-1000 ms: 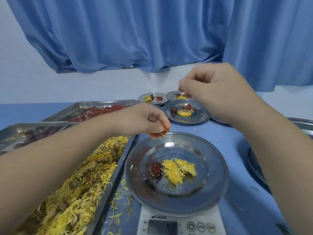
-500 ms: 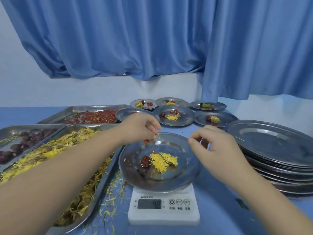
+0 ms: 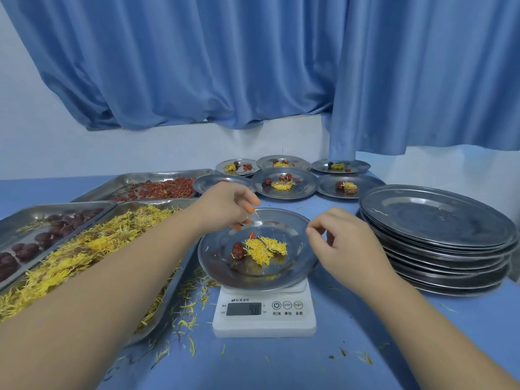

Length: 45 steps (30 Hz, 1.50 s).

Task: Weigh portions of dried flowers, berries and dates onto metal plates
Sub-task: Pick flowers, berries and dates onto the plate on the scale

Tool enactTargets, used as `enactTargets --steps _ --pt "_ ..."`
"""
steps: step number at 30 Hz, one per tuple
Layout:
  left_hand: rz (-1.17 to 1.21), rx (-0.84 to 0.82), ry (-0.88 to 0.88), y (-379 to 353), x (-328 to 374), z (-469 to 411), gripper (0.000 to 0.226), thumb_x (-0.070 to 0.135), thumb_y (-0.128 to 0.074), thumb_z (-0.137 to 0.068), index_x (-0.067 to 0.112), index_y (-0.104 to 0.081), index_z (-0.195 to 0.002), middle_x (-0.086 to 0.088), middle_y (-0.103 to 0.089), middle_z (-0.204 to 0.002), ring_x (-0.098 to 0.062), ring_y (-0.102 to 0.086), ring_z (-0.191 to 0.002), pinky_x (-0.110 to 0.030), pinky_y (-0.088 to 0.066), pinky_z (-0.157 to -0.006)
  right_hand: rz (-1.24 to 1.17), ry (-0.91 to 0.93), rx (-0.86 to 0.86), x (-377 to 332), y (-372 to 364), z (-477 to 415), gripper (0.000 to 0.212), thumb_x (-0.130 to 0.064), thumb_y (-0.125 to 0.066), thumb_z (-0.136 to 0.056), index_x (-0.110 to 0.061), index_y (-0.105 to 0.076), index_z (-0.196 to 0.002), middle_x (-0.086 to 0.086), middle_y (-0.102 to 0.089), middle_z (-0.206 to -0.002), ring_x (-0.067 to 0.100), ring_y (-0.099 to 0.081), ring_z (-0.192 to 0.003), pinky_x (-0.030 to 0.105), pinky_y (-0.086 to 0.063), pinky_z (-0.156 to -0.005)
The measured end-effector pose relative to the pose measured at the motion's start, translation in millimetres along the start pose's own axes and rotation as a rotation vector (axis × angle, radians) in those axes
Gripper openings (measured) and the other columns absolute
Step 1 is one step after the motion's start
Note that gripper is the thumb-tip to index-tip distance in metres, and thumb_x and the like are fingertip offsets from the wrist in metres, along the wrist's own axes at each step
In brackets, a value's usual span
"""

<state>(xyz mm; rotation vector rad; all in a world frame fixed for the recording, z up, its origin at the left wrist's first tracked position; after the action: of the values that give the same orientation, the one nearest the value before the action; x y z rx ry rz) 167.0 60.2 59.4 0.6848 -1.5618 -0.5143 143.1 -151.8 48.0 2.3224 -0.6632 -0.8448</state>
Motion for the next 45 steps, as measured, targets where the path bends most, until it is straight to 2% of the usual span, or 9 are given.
enactTargets --steps 4,6,11,15,20,24,29,40,45 --pt "-0.030 0.033 -0.038 2 0 -2 0.022 0.010 -0.075 -0.082 0.020 -0.070 -0.101 0.004 -0.070 -0.091 -0.008 -0.067 -0.075 -0.020 -0.056 -0.065 -0.003 -0.003 -0.006 1 -1 -1 0.011 -0.028 -0.055 -0.088 -0.028 -0.059 -0.077 -0.013 -0.051 -0.077 -0.002 -0.045 -0.066 0.030 -0.045 -0.066" --pt "0.035 0.062 -0.026 5 -4 -3 0.018 0.014 -0.072 -0.085 0.020 -0.070 -0.102 0.004 -0.072 -0.092 -0.006 -0.069 -0.077 -0.018 -0.054 -0.063 0.002 -0.005 -0.011 3 -2 -1 0.011 -0.028 -0.054 -0.087 -0.029 -0.059 -0.077 -0.013 -0.051 -0.077 -0.002 -0.045 -0.066 0.029 -0.044 -0.065" --pt "0.268 0.086 0.052 3 -20 0 0.021 -0.009 -0.056 -0.090 0.006 -0.067 -0.099 -0.012 -0.067 -0.099 -0.022 -0.069 -0.081 -0.034 -0.062 -0.070 0.008 0.007 -0.020 1 -5 -1 0.012 -0.028 -0.054 -0.086 -0.031 -0.056 -0.075 -0.013 -0.051 -0.075 -0.001 -0.046 -0.067 0.027 -0.042 -0.064" --pt "0.130 0.098 0.020 1 -23 -1 0.025 -0.006 -0.063 -0.087 0.018 -0.068 -0.094 -0.002 -0.068 -0.100 -0.017 -0.069 -0.075 -0.023 -0.058 -0.061 0.008 0.011 -0.034 0 -7 -2 0.016 -0.035 -0.048 -0.085 -0.028 -0.059 -0.076 -0.014 -0.051 -0.074 -0.001 -0.047 -0.069 0.029 -0.044 -0.065" --pt "0.027 0.129 -0.009 1 -22 -5 0.032 -0.001 -0.068 -0.081 0.030 -0.067 -0.091 0.007 -0.067 -0.099 -0.008 -0.064 -0.063 -0.026 -0.058 -0.065 -0.008 0.008 -0.022 1 -7 -2 0.022 -0.039 -0.045 -0.083 -0.026 -0.061 -0.076 -0.013 -0.052 -0.074 0.000 -0.047 -0.068 0.032 -0.046 -0.066" --pt "0.048 0.125 -0.018 2 -20 -3 0.037 -0.002 -0.068 -0.077 0.031 -0.067 -0.093 0.001 -0.066 -0.100 -0.010 -0.063 -0.078 -0.032 -0.056 -0.077 -0.003 0.005 -0.017 4 -7 -2 0.013 -0.032 -0.052 -0.085 -0.029 -0.059 -0.074 -0.014 -0.053 -0.075 -0.001 -0.047 -0.066 0.031 -0.046 -0.066" --pt "0.130 0.099 -0.005 2 -23 3 0.037 0.000 -0.066 -0.080 0.031 -0.065 -0.099 0.006 -0.062 -0.112 -0.010 -0.063 -0.099 -0.029 -0.052 -0.084 0.014 0.009 -0.025 4 -9 -3 0.011 -0.028 -0.056 -0.086 -0.028 -0.061 -0.076 -0.013 -0.054 -0.075 -0.001 -0.047 -0.067 0.031 -0.046 -0.066" --pt "0.480 0.139 0.038 9 -29 30 0.018 0.006 -0.054 -0.094 0.014 -0.068 -0.104 -0.009 -0.067 -0.113 -0.021 -0.073 -0.093 -0.039 -0.059 -0.083 0.009 0.015 -0.013 3 -6 -2 0.012 -0.027 -0.056 -0.085 -0.025 -0.063 -0.075 -0.012 -0.056 -0.073 -0.001 -0.047 -0.066 0.028 -0.044 -0.065" --pt "0.594 0.282 0.029 25 -39 49 0.020 0.005 -0.054 -0.093 0.014 -0.069 -0.101 -0.007 -0.070 -0.110 -0.024 -0.073 -0.096 -0.041 -0.057 -0.088 -0.005 0.020 0.005 -1 -4 -1 0.018 -0.030 -0.054 -0.086 -0.022 -0.064 -0.074 -0.009 -0.057 -0.070 0.005 -0.051 -0.069 0.031 -0.045 -0.065"
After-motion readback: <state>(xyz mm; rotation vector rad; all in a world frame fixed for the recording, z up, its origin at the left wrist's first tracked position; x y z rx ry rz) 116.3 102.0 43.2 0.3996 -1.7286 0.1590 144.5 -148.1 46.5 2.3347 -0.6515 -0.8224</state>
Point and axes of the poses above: each hand's wrist, its own z-axis away from the middle knuckle, its own y-axis out of the back of the hand, x = y × z, the point moved 9 cm from there along -z, towards the middle knuckle
